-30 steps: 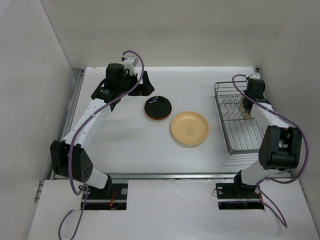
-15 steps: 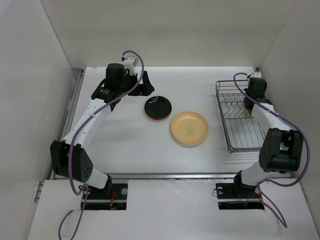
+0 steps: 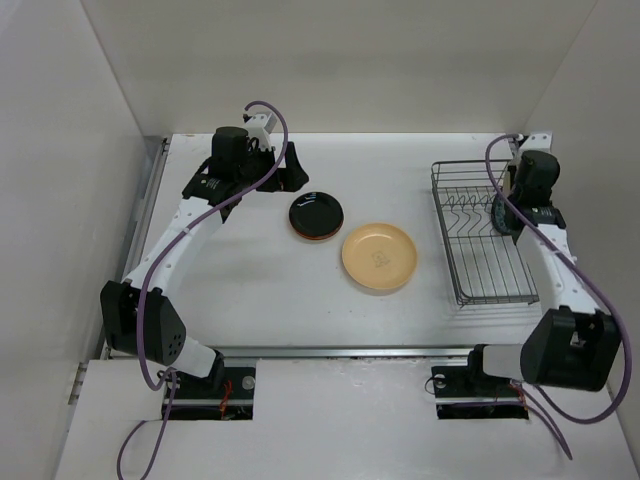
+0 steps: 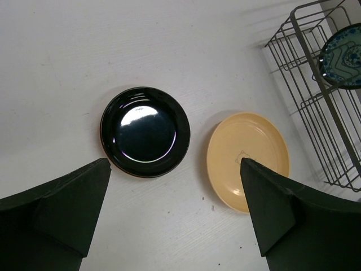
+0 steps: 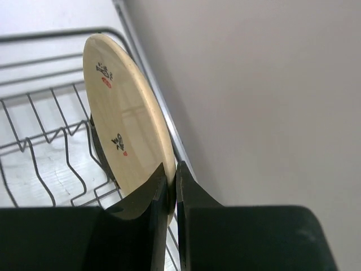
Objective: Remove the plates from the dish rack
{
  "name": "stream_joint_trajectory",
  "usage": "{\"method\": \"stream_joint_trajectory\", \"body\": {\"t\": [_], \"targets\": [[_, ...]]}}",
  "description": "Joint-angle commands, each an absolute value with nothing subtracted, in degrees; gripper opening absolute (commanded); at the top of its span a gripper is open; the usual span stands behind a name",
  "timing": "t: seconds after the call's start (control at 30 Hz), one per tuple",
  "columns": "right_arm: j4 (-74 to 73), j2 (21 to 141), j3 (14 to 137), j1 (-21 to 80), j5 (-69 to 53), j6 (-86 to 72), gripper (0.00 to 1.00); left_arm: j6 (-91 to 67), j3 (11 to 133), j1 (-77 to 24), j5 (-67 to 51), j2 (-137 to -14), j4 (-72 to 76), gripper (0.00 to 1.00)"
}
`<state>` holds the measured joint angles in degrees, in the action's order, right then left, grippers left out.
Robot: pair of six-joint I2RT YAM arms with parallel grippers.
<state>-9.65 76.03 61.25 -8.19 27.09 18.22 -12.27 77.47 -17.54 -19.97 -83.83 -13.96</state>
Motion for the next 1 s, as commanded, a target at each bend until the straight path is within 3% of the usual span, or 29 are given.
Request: {"method": "stream_joint_trajectory", "body": {"t": [0.0, 0.1, 0.2, 0.23, 0.27, 0.4, 0.57, 0.97], "targets": [[-4.0, 68.7, 60.7, -8.5, 27.2, 17.0, 0.04, -11.5, 77.0, -17.5, -21.3, -82.4, -11.8, 1.0], [-2.8, 63.7, 60.0, -8.5, 21.8, 15.4, 0.04, -11.0, 76.5, -17.5, -25.6, -82.4, -9.2, 1.0], [-8.1, 61.5, 61.9, -8.5, 0.8, 11.3, 0.04, -11.0, 74.2, -17.5, -37.2, -82.4, -4.5, 1.0], [-10.0, 61.5, 62.7, -8.5, 0.7, 10.6, 0.04, -11.0, 73.2, -17.5, -37.3, -82.4, -3.3, 1.0], [-11.9, 61.5, 63.5, -7.8, -10.8, 10.6, 0.04, -11.0, 72.7, -17.5, -41.8, -82.4, -2.0, 1.0], [-17.7, 65.0, 65.7, -2.0, -25.9, 10.1, 0.04, -10.4, 71.6, -17.5, -50.0, -83.8, 0.7, 1.0], [-18.8, 70.0, 68.6, 6.5, -29.7, 10.1, 0.04, -8.7, 70.6, -17.5, -55.7, -83.8, 3.6, 1.0], [-21.4, 80.7, 80.7, 17.7, -33.2, 9.6, 0.04, -5.6, 70.5, -19.2, -53.3, -86.0, 1.3, 0.96]]}}
